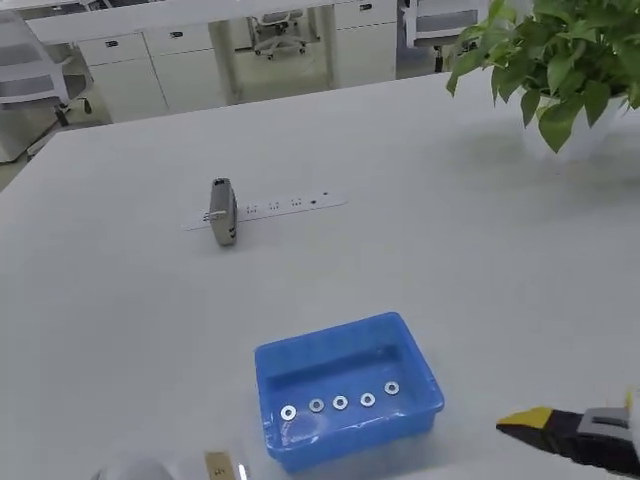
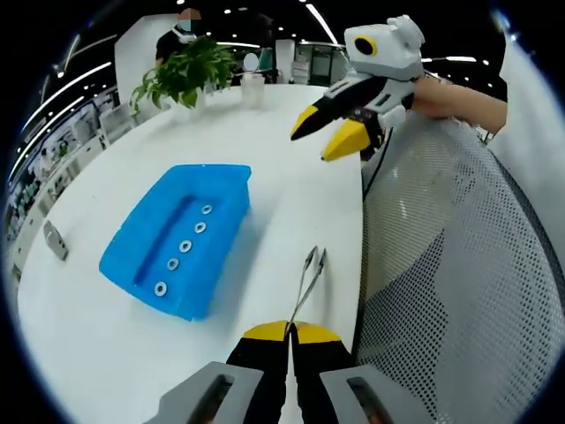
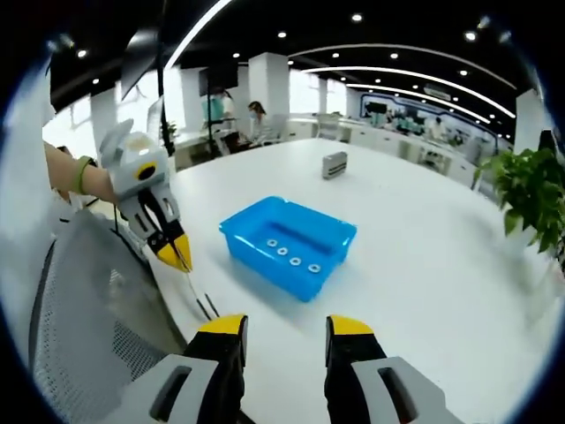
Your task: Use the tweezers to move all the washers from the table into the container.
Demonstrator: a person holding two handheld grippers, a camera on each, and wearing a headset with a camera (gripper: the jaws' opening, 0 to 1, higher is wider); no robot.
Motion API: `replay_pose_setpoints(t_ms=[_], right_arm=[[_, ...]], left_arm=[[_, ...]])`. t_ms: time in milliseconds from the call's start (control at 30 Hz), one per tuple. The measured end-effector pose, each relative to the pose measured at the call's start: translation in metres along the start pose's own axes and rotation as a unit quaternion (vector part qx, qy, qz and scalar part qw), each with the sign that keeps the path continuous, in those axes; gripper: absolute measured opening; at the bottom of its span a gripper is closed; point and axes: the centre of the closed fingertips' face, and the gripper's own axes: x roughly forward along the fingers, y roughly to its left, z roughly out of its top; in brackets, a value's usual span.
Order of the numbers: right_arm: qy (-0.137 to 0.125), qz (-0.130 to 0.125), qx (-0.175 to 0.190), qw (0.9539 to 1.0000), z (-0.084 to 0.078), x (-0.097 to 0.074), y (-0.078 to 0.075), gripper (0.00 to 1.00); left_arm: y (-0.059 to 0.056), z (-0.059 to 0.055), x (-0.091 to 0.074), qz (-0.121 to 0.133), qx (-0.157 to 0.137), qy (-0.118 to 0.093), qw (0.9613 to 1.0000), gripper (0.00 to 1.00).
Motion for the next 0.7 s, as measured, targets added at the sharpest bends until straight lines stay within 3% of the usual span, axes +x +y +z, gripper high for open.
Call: replay_pose_setpoints(t_ms=[33,167,200,267,333,433,500,700], right_arm=[[-0.005,-0.021,0.006,0.9997,0.000,-0.008,-0.009,0.32],[-0.015,-0.067,0.019,0.9975,0.000,-0.023,-0.022,0.33],[-0.022,-0.088,0.005,0.9959,0.004,-0.027,-0.026,0.32],[-0.024,-0.101,-0.014,0.9945,0.007,-0.030,-0.027,0.31],[-0.035,-0.119,-0.007,0.9923,0.009,-0.032,-0.029,0.32],[-0.042,-0.122,0.020,0.9914,0.007,-0.031,-0.035,0.35],[-0.048,-0.119,0.051,0.9904,0.006,-0.031,-0.039,0.37],[-0.064,-0.125,0.055,0.9885,0.009,-0.034,-0.042,0.38]], left_arm=[[0.000,-0.001,0.002,-0.001,-0.002,0.003,1.0000,0.00],[-0.004,-0.004,0.011,-0.008,-0.011,0.016,0.9998,0.00],[-0.004,-0.003,0.013,-0.008,-0.011,0.016,0.9998,0.00],[-0.005,0.000,0.017,-0.008,-0.011,0.019,0.9997,0.00],[-0.006,0.002,0.022,-0.006,-0.007,0.025,0.9997,0.00],[-0.009,0.003,0.028,-0.011,0.009,0.046,0.9988,0.00],[-0.012,0.006,0.029,-0.018,0.013,0.049,0.9985,0.00],[-0.011,0.004,0.028,-0.021,0.034,0.064,0.9971,0.00]])
